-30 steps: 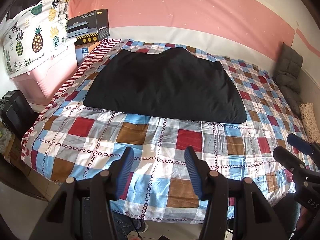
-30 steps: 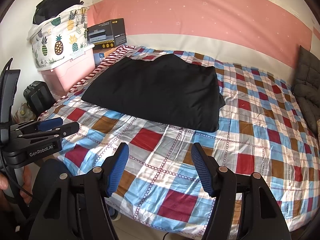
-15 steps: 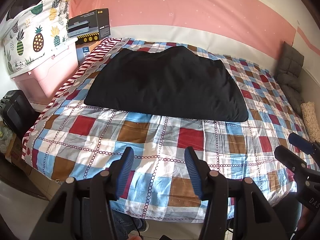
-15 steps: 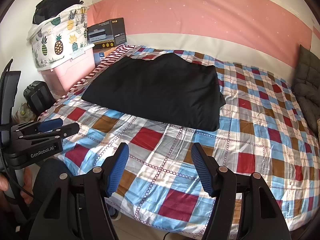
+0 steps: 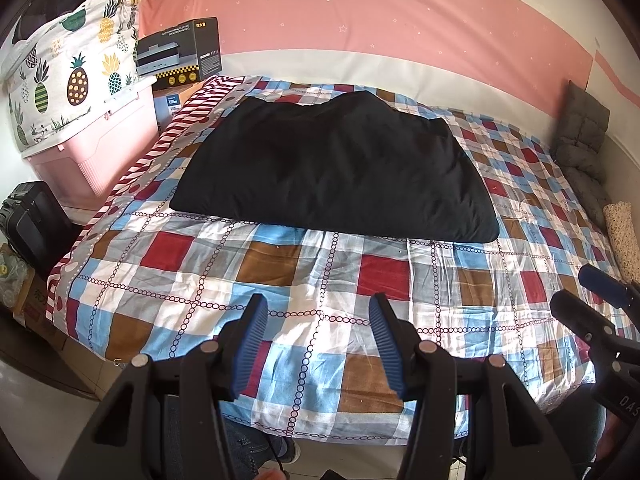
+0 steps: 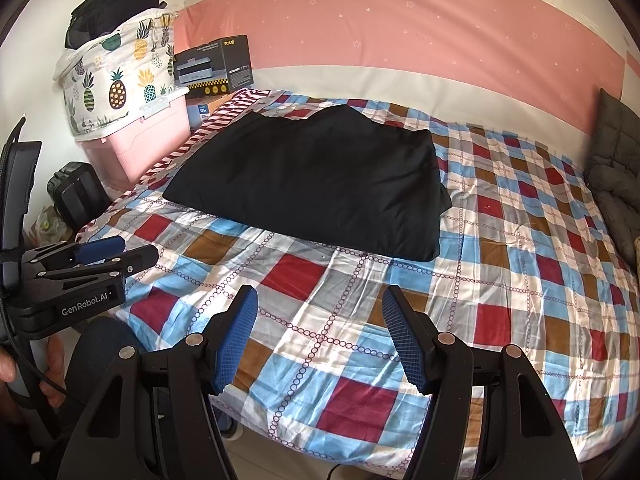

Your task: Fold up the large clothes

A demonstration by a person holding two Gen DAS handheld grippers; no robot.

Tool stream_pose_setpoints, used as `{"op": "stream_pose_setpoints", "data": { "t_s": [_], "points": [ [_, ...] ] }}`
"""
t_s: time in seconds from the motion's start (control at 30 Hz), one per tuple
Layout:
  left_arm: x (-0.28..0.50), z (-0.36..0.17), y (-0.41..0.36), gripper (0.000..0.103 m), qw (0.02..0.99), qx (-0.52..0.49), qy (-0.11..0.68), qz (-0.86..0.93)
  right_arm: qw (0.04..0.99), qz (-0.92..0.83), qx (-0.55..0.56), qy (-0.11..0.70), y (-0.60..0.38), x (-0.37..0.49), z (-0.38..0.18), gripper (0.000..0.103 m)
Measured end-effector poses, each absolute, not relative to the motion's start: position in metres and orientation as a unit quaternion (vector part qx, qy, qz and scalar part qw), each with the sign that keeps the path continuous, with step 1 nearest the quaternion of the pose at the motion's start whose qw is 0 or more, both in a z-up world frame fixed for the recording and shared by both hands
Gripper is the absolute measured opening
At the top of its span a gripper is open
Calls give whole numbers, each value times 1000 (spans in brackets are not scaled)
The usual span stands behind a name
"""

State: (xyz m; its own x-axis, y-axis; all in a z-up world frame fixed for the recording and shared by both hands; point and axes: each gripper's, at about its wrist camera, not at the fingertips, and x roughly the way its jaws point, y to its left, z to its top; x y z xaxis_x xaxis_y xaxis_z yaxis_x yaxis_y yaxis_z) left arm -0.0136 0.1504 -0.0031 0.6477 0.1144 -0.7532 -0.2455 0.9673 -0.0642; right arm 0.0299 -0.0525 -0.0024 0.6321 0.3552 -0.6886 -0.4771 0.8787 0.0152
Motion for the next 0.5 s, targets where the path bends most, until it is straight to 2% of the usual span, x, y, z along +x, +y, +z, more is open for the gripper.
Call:
{"op": "stream_pose_setpoints", "data": {
  "t_s": [0.5],
  "points": [
    [-15, -2, 147, 55, 904, -85, 406, 102, 900, 232, -85, 360, -52, 30, -2, 65]
  ]
}}
